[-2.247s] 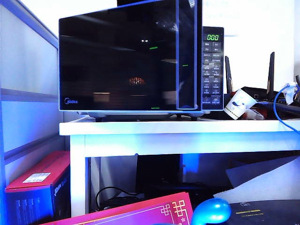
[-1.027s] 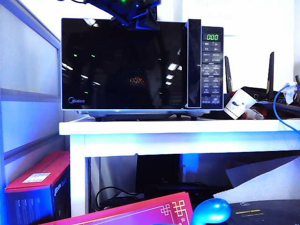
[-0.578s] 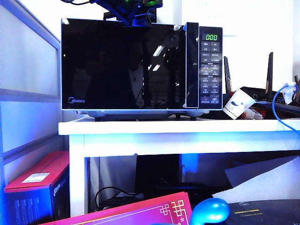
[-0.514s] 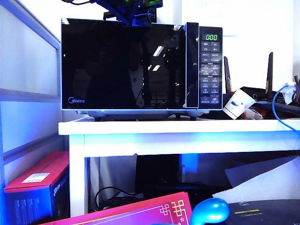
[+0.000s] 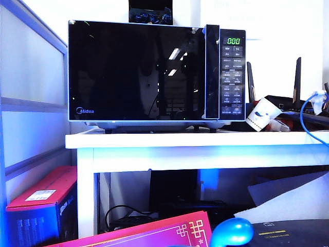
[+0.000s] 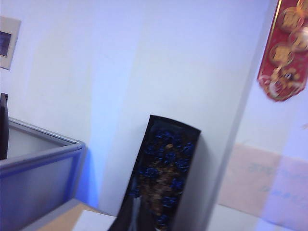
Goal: Open the microwave door, place the orange inside the microwave, then close the microwave door.
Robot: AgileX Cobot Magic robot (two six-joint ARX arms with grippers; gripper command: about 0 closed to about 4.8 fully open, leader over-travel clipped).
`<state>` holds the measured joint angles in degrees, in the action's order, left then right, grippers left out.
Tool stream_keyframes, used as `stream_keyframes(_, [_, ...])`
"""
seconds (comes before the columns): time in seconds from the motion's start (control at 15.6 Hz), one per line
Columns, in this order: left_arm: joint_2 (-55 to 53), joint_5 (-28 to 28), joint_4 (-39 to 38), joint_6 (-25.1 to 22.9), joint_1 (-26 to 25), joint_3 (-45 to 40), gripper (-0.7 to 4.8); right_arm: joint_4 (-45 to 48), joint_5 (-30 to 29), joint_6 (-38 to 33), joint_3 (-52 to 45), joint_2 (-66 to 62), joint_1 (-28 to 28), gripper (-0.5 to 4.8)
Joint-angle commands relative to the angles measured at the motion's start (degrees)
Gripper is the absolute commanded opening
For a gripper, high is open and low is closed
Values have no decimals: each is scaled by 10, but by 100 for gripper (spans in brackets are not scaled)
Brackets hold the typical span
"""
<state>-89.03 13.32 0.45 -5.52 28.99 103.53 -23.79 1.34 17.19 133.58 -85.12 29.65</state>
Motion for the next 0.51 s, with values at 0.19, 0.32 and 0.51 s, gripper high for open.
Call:
stream_keyframes(0.19, [295,57,-309,26,-3,-1,-4,-69,0,-20,3,115,1,-4])
stream_keyframes(0.32, [394,21,-419,10,-3,-1,-4,-108,0,-19,3,151,1,-4])
stream_keyframes(0.51, [554,-24,-586,-16,-3,-1,-4,-212,-35,-2,2,214,1,-4])
